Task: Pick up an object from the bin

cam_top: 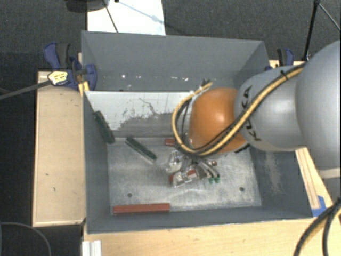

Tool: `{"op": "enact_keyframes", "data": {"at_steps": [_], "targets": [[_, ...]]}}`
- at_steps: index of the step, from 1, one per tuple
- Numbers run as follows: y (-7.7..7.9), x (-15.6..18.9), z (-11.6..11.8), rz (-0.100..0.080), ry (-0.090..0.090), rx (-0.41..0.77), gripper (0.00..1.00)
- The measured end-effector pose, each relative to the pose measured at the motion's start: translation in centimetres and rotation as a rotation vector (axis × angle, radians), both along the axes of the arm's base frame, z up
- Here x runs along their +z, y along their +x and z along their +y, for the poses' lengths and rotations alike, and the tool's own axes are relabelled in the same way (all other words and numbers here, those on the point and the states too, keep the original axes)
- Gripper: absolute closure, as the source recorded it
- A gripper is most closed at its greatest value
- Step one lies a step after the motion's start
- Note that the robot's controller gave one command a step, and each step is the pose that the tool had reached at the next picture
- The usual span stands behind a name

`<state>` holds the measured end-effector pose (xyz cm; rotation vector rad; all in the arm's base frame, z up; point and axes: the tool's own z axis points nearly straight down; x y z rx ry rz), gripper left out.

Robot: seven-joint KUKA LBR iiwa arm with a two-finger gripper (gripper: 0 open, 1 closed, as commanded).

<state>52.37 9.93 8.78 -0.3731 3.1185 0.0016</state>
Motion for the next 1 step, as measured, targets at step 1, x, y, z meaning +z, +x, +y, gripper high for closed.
{"op": "enact_keyframes", "data": {"at_steps": [1], "targets": [[-0.74,14.55,-0.12,-0.003,0.0,0.006,1.0]]}}
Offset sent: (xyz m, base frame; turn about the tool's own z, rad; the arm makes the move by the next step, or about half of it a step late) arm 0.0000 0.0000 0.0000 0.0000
